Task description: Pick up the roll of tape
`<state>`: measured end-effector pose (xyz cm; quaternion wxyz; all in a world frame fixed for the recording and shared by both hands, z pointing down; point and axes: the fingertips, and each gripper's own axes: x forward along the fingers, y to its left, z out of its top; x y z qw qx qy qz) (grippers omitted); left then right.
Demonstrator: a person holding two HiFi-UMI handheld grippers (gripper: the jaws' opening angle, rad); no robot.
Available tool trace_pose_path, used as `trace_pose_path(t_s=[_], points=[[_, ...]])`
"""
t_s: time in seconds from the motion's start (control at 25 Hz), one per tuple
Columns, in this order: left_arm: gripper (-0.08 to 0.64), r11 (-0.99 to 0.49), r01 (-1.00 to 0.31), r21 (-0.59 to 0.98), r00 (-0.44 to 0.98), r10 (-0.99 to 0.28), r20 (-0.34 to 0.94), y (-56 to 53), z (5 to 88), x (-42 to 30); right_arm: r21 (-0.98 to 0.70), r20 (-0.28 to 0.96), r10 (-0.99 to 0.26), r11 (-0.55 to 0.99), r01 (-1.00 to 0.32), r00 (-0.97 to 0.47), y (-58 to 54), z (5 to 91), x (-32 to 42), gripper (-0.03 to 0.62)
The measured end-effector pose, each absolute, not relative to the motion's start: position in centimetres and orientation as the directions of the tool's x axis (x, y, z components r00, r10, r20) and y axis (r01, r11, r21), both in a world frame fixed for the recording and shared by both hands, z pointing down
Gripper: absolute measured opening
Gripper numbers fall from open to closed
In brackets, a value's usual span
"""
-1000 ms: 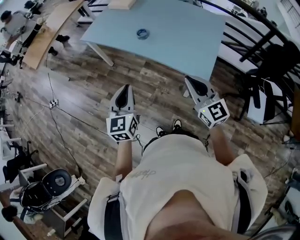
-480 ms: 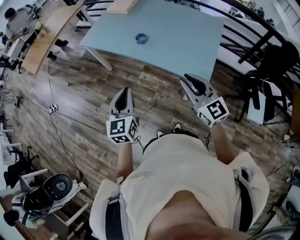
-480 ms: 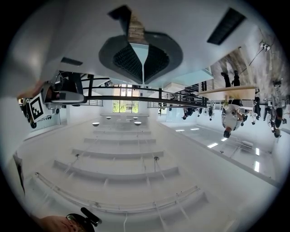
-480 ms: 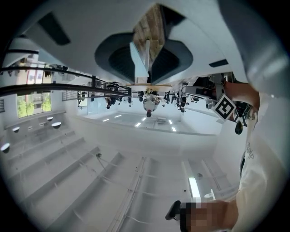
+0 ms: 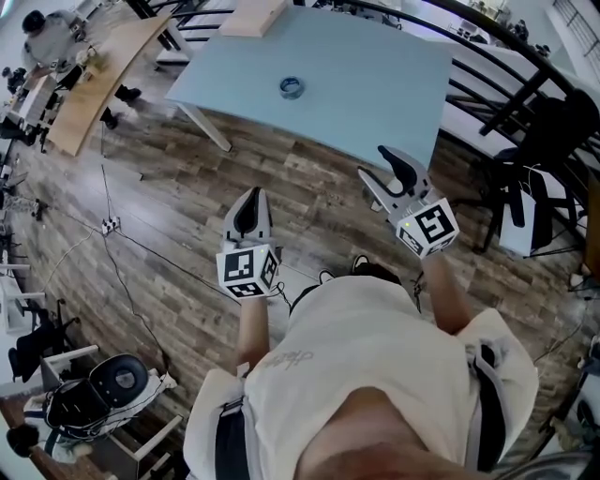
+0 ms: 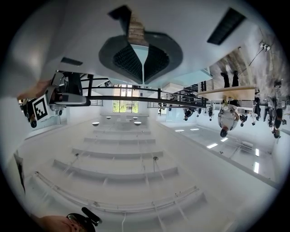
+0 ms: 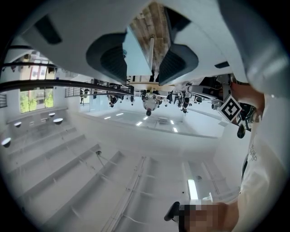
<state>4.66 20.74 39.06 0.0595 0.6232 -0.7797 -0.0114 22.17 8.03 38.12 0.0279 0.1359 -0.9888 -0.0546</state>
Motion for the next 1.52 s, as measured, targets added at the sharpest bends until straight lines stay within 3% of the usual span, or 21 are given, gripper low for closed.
trace_pose_path(t_s=[0.72,1.52], points=[[0.029,0.235,-0.963,0.129,-0.223,-0.970,0.101,20.4,40.7,1.6,0.098,0.108,-0.299,0.952,-0.289,-0.948,6.7,40.5,20.8,0.236],[0.029,0.285,-0.954,0.089,-0.269,-0.950,0.156,4.8,41.2,-10.2,0.052,0.139,-0.199,0.980,-0.194,-0.970,-8.9,43.8,7.1,0.235]])
